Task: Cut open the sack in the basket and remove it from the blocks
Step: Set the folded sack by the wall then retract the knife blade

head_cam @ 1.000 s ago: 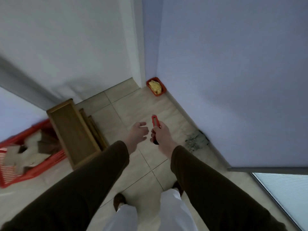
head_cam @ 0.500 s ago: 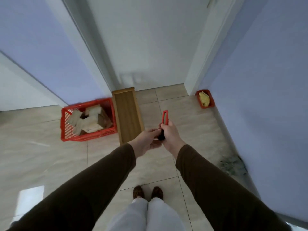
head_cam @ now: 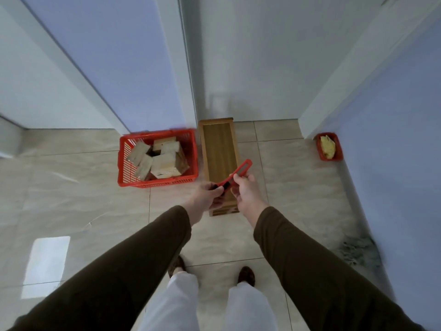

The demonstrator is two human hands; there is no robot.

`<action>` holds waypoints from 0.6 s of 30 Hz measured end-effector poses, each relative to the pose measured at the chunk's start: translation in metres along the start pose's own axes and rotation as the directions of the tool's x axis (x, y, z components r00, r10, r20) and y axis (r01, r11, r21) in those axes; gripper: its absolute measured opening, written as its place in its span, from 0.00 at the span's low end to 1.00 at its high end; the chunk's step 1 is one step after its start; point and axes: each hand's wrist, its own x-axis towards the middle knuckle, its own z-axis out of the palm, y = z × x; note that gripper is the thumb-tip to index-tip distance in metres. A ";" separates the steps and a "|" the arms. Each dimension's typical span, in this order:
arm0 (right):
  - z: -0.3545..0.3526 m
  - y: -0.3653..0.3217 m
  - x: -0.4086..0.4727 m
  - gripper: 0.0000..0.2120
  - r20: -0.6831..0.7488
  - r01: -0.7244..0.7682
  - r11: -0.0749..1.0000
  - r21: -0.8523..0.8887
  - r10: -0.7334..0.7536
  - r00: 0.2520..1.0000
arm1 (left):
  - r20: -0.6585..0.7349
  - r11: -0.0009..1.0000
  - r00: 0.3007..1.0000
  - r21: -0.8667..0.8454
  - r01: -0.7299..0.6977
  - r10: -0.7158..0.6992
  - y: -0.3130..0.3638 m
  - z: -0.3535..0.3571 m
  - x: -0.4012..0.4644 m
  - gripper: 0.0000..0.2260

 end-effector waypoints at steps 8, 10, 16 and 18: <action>0.023 0.040 0.055 0.14 -0.218 0.120 0.974 -0.193 -0.162 0.962 | -0.005 0.994 1.000 0.101 0.031 -0.031 -0.013 -0.063 0.051 0.09; 0.021 0.048 0.069 0.14 -0.207 0.134 0.963 -0.234 -0.184 0.961 | -0.054 0.997 0.998 0.073 0.036 -0.032 -0.018 -0.065 0.067 0.09; 0.016 0.064 0.120 0.12 -0.202 0.110 0.948 -0.300 -0.176 0.963 | -0.187 1.000 0.982 0.019 0.020 -0.016 -0.039 -0.068 0.124 0.09; 0.013 0.070 0.139 0.11 -0.207 0.091 0.944 -0.318 -0.163 0.965 | -0.210 1.000 0.978 0.027 0.008 -0.002 -0.047 -0.068 0.144 0.06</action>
